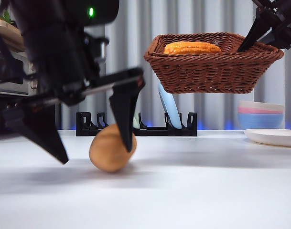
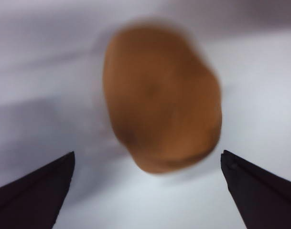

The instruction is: Pick up the basket,pick up the corn from the table,pick up the potato from the table,pick up the cucumber from the table,put all items into the basket

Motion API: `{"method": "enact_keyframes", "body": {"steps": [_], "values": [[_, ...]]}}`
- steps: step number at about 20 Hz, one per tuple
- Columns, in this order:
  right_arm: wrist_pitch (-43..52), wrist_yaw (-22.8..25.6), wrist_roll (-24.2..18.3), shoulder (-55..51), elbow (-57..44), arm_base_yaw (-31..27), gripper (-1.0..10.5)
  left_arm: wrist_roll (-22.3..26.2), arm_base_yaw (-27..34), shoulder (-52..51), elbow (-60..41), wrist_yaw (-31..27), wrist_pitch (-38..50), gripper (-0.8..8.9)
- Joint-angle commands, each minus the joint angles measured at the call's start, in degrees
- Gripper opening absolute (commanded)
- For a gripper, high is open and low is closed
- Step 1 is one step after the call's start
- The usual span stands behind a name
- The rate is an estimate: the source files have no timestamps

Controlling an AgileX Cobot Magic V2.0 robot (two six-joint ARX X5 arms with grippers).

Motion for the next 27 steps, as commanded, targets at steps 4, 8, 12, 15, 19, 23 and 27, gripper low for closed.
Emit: {"method": "enact_keyframes", "body": {"steps": [4,8,12,15,19,23,27], "values": [[1.05,-0.59,-0.07,-0.02,0.76,-0.07,-0.1,0.37,1.38,1.05,-0.28,0.59,4.13,5.66],[1.07,-0.57,-0.44,-0.02,0.76,-0.07,-0.1,2.29,1.79,1.05,-0.17,-0.07,6.29,5.66],[1.07,-0.57,-0.48,-0.02,0.76,-0.07,-0.1,5.79,2.21,1.05,-0.17,-0.83,6.43,5.66],[1.07,-0.55,-0.48,-0.02,0.79,-0.07,-0.1,9.99,2.82,1.03,-0.04,-1.84,6.36,5.66],[1.07,-0.52,-0.48,-0.02,0.79,-0.07,-0.1,14.23,3.82,1.03,0.46,-1.92,6.97,5.66],[1.07,-0.52,-0.46,-0.02,0.79,-0.07,-0.1,17.05,4.94,1.03,1.70,-1.79,8.24,5.66],[1.07,-0.52,-0.44,-0.02,0.79,-0.07,-0.1,21.92,6.21,1.03,3.41,-1.70,9.16,5.66]]}}
